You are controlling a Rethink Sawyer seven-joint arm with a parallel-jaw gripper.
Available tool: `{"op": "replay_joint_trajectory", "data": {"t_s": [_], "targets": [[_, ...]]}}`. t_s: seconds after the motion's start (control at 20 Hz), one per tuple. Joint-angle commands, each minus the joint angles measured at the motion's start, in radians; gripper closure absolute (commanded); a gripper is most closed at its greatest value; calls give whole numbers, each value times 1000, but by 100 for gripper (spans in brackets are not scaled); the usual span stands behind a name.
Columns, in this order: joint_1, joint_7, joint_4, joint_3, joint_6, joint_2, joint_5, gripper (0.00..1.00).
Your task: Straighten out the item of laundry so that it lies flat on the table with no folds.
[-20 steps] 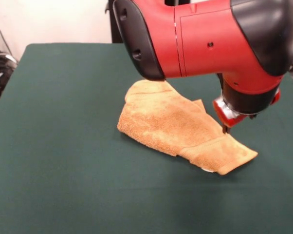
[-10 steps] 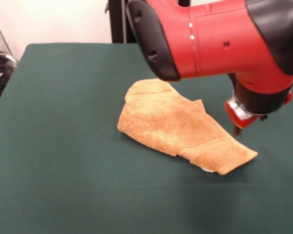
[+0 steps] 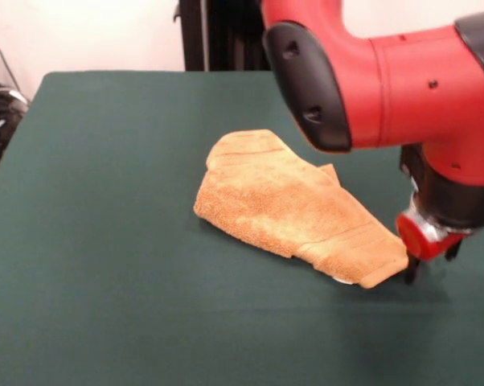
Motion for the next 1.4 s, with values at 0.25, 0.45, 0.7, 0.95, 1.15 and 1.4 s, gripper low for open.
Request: {"op": "replay_joint_trajectory", "data": {"t_s": [0.25, 0.45, 0.7, 0.95, 1.15, 1.4], "targets": [[42, 179, -107, -21, -78, 166, -50, 0], [39, 193, -91, -26, 70, 165, -15, 0], [44, 204, -160, -35, 237, 177, 3, 0], [44, 228, -80, -55, 321, 120, 34, 0], [42, 256, 33, -64, 300, 51, 56, 0], [38, 241, 204, -66, 272, -55, 71, 0]]}}
